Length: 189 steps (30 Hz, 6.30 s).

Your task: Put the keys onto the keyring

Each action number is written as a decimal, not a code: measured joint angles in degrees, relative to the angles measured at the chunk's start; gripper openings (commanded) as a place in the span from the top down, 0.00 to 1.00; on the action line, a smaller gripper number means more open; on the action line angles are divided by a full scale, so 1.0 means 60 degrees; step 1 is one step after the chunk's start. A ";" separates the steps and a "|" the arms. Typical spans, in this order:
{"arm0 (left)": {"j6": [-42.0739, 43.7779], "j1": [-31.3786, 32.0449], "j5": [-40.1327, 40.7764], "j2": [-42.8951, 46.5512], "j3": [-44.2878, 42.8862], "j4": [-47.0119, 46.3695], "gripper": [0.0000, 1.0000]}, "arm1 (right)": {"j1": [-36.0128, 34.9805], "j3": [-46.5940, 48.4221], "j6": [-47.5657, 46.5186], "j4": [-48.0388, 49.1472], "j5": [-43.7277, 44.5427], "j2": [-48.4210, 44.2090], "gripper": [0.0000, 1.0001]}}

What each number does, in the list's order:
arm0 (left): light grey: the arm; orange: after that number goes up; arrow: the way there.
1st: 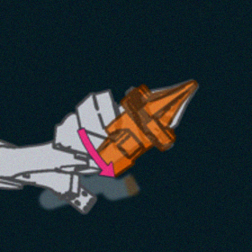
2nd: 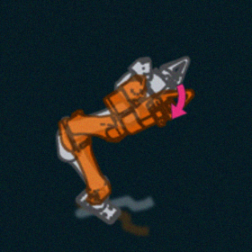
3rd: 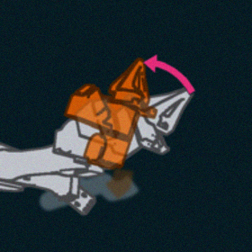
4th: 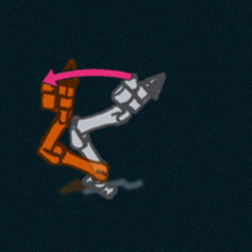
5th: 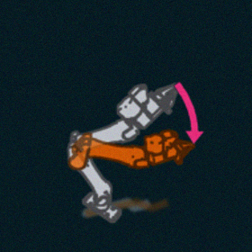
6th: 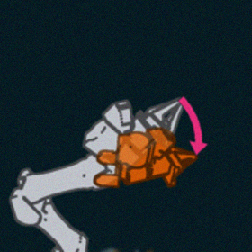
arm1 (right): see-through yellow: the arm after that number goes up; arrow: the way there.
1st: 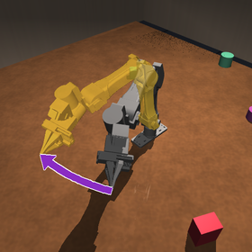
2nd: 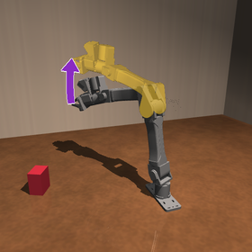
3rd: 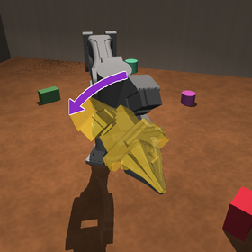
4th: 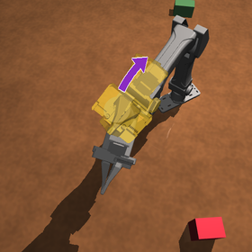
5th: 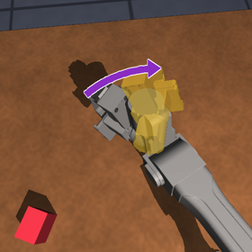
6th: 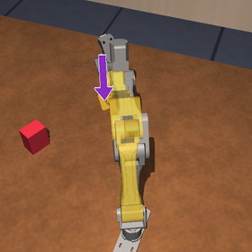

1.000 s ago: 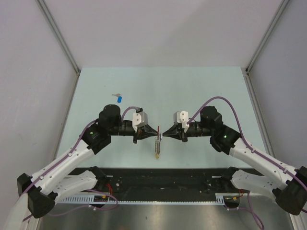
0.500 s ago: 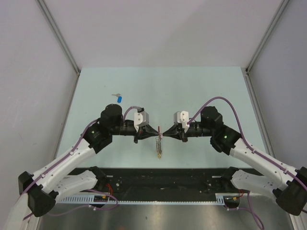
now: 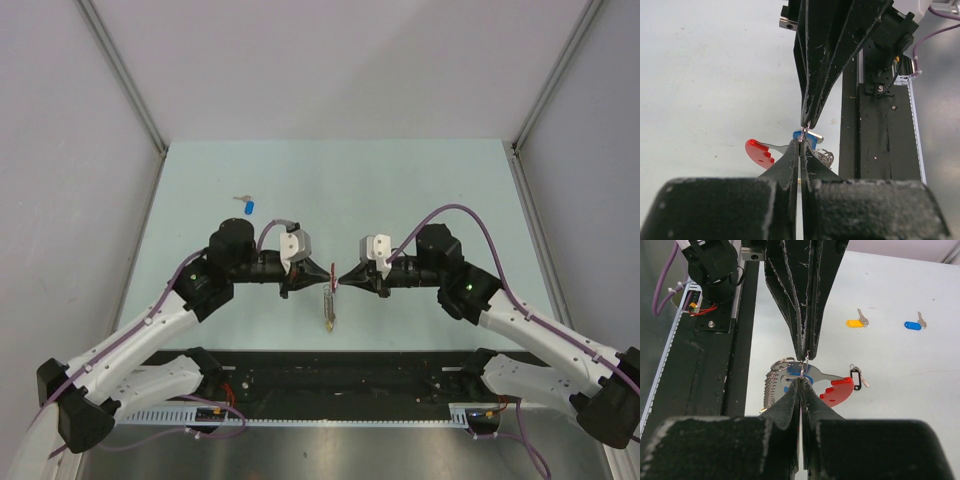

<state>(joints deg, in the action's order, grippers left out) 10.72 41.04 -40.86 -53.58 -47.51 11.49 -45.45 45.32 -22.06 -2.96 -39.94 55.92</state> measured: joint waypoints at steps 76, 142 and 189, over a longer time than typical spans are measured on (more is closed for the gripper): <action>-0.2535 0.0015 0.1286 0.0958 0.1574 -0.3228 1.00 | -0.0062 0.0004 0.2171 0.0703 0.1249 0.0306 0.85; 0.2473 -0.0036 -0.0958 -0.3045 -0.2943 0.4288 0.78 | -0.0688 0.0721 -0.1548 -0.2379 0.1523 0.0339 1.00; -0.4852 0.0197 0.2313 0.1647 0.3566 -0.5839 0.77 | -0.1461 -0.0430 -0.0423 0.0823 0.2820 0.0004 1.00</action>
<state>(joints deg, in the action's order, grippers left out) -18.39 42.22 -26.98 -43.70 -26.11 -23.55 -54.22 42.74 -24.60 1.98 -23.03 55.94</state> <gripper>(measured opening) 0.010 0.009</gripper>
